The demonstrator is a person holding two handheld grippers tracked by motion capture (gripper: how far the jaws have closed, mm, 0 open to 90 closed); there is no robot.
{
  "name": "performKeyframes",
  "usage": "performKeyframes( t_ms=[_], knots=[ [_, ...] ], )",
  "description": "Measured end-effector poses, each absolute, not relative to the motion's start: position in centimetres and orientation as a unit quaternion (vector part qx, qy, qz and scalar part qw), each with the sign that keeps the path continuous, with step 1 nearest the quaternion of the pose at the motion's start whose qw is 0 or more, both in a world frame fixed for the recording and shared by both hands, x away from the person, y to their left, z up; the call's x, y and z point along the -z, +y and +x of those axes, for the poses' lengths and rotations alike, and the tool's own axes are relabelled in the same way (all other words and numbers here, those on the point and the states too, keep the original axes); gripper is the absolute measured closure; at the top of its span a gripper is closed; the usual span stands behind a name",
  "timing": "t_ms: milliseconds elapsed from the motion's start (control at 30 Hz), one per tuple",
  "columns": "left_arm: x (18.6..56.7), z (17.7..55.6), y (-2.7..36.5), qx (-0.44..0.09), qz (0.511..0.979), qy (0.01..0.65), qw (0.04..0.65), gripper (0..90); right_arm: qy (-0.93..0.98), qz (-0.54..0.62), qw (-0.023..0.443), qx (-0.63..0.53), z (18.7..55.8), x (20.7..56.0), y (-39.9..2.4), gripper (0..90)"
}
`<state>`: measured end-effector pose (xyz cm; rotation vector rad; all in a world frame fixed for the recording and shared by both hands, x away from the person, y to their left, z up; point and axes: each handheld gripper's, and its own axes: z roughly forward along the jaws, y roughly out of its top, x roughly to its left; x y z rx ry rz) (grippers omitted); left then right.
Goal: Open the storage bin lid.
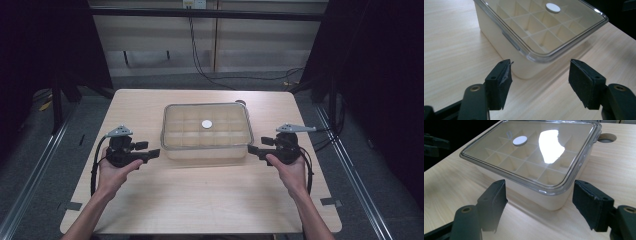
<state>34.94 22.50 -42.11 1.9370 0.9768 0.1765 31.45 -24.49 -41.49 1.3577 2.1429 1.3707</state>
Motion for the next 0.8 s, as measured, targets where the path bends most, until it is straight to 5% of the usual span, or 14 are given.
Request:
performKeyframes(
  t_ms=[400,800],
  knots=[
    [40.0,37.0,21.7,-0.071,0.779,0.405,0.474,34.1,0.729,0.471,0.114,-0.483,34.6,39.4,-25.9,23.0],
    [41.7,39.6,20.9,-0.062,0.773,0.425,0.467,31.0,0.74,0.481,0.093,-0.46,37.8,41.3,-24.9,21.8]
  ],
)
